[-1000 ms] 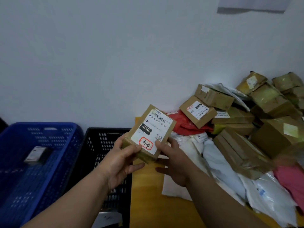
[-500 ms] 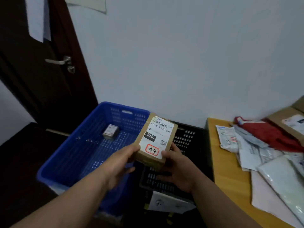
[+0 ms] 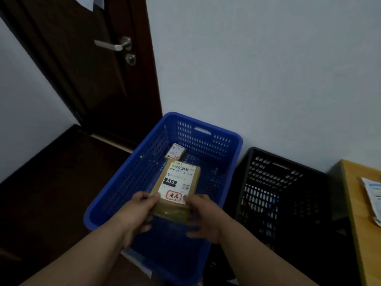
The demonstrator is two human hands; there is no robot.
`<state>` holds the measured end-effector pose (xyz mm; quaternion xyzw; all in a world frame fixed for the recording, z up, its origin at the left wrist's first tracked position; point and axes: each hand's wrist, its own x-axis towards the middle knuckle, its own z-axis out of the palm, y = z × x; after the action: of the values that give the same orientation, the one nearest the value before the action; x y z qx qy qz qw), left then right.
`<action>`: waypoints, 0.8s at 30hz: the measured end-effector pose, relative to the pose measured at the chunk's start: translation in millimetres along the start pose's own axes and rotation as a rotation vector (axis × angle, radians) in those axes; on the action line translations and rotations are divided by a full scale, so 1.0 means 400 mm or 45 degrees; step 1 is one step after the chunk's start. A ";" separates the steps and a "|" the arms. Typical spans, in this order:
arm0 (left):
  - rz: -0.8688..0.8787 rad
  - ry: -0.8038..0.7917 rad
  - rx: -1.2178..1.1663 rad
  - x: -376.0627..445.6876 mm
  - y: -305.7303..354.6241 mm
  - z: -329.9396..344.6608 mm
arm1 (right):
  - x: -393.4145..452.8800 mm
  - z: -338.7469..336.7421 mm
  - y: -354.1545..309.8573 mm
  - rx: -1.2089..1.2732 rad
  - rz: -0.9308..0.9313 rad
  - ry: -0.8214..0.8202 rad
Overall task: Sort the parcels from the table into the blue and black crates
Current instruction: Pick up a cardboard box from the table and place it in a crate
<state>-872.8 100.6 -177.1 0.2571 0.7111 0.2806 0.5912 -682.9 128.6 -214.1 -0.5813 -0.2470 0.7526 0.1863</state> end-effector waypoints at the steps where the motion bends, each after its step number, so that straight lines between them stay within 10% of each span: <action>1: -0.026 0.019 0.021 0.038 0.006 -0.012 | 0.039 0.011 -0.012 -0.008 0.033 -0.012; 24: -0.381 0.007 0.243 0.966 -0.113 -0.032 | 0.988 0.094 0.012 0.030 0.235 0.380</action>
<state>-952.1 336.8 -475.9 0.2025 0.7665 0.1213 0.5973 -820.0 343.2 -518.8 -0.7046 -0.1532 0.6747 0.1578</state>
